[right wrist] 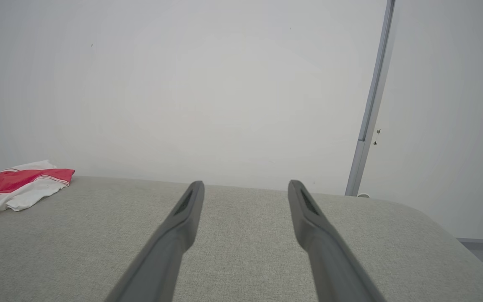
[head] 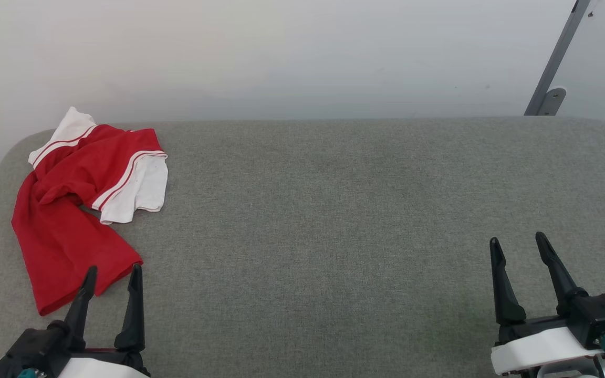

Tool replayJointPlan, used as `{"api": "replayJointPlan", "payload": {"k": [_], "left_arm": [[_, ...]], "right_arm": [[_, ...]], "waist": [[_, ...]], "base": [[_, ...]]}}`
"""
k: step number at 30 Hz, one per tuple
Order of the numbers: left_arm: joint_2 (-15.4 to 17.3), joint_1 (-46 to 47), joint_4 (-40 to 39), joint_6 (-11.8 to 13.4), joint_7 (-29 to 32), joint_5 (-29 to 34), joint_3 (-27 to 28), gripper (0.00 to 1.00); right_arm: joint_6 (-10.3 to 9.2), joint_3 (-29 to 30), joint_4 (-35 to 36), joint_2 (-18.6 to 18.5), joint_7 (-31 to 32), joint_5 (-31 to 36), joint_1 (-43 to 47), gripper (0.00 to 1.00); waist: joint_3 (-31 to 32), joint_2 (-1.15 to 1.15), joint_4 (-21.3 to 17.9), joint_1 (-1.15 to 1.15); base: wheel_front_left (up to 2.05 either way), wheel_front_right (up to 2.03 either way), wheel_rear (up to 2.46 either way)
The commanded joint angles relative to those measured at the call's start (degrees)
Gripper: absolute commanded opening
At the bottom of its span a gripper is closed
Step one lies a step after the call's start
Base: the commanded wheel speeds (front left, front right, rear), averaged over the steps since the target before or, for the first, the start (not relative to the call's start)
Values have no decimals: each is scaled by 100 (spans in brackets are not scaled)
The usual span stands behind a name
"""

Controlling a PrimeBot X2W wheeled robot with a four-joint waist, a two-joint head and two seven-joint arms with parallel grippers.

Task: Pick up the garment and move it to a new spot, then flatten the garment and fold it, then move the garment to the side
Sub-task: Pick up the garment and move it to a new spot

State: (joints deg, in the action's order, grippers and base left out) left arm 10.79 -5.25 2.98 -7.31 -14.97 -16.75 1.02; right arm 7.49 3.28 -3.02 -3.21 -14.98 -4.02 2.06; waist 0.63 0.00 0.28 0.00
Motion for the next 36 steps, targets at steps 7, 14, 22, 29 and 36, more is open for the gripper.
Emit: {"api": "replayJointPlan", "payload": {"k": [7,14,22,29,36], "left_arm": [[27,-41,65,-19,-31,-130,-29,100],[8,-41,284,-19,-31,-279,-58,100],[-64,-26,572,-18,-31,-316,115,100],[-132,-37,892,-19,-31,-217,424,100],[-176,-134,952,-19,-30,-139,670,100]], "right_arm": [[1,-27,37,-2,-31,33,78,100],[1,-179,5,-64,-31,18,92,100],[1,-396,-114,-185,-30,-95,70,100],[1,-729,-248,-270,-29,-252,44,100],[1,-1035,-358,-318,-22,-355,-94,100]], "waist": [[10,0,32,0],[82,0,250,0],[254,0,735,0],[470,0,1439,0],[601,0,2085,0]], "base": [[0,0,0],[0,0,0],[0,0,0],[0,0,0],[0,0,0]]}}
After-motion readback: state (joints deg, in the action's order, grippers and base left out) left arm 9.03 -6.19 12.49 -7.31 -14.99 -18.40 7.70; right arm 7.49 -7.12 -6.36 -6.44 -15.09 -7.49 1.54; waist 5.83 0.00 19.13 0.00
